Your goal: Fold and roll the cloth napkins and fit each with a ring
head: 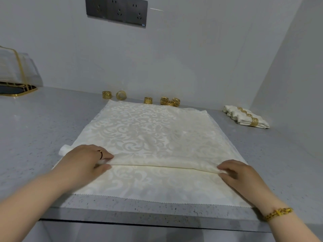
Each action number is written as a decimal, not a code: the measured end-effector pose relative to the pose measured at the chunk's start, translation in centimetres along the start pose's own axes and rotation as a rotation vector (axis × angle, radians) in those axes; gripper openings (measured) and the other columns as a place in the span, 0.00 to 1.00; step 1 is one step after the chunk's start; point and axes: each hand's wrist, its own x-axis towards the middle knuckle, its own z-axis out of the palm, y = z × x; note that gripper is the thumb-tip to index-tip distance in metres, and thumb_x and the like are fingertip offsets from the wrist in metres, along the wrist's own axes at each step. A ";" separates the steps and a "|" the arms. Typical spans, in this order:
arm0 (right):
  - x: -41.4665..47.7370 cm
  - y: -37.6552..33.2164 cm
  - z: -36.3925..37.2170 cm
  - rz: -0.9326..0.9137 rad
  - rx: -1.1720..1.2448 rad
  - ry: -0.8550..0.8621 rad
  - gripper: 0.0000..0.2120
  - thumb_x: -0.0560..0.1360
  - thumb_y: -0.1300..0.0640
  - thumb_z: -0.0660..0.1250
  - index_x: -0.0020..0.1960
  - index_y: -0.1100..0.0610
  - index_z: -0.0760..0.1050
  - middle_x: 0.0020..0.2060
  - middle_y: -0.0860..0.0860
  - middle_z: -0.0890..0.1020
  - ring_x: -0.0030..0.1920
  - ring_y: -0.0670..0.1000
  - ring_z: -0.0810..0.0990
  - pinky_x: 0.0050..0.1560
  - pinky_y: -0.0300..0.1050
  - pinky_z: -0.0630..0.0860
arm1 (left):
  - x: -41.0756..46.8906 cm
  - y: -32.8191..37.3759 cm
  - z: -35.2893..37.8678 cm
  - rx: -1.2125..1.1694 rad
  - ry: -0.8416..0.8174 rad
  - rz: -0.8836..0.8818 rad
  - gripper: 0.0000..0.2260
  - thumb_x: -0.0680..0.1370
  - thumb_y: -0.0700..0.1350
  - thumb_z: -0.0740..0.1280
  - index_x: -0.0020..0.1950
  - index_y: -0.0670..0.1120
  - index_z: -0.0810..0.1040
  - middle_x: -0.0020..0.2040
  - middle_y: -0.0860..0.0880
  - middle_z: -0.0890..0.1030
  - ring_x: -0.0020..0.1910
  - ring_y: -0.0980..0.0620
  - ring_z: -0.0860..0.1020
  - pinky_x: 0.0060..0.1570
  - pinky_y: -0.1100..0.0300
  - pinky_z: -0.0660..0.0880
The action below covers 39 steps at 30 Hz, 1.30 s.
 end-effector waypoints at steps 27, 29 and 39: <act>3.0 -1.4 1.4 0.055 -0.221 0.165 0.04 0.72 0.66 0.65 0.42 0.59 0.77 0.42 0.54 0.79 0.49 0.58 0.73 0.44 0.43 0.59 | 2.6 0.4 0.5 -0.020 -0.024 -0.176 0.05 0.75 0.44 0.65 0.50 0.49 0.78 0.49 0.55 0.75 0.51 0.52 0.73 0.45 0.66 0.60; 2.4 -1.2 1.5 0.016 -0.167 0.120 0.07 0.73 0.67 0.64 0.41 0.58 0.78 0.40 0.55 0.79 0.47 0.57 0.75 0.43 0.41 0.62 | 2.0 0.2 1.3 0.023 -0.037 -0.097 0.09 0.78 0.42 0.60 0.53 0.48 0.80 0.52 0.55 0.78 0.54 0.53 0.74 0.47 0.67 0.60; 0.9 -0.8 0.4 0.013 -0.146 0.058 0.11 0.75 0.61 0.64 0.56 0.59 0.78 0.53 0.51 0.81 0.55 0.52 0.76 0.48 0.31 0.61 | 0.5 -0.1 0.7 0.153 0.058 0.123 0.06 0.69 0.45 0.67 0.37 0.48 0.83 0.32 0.55 0.82 0.29 0.51 0.81 0.30 0.62 0.74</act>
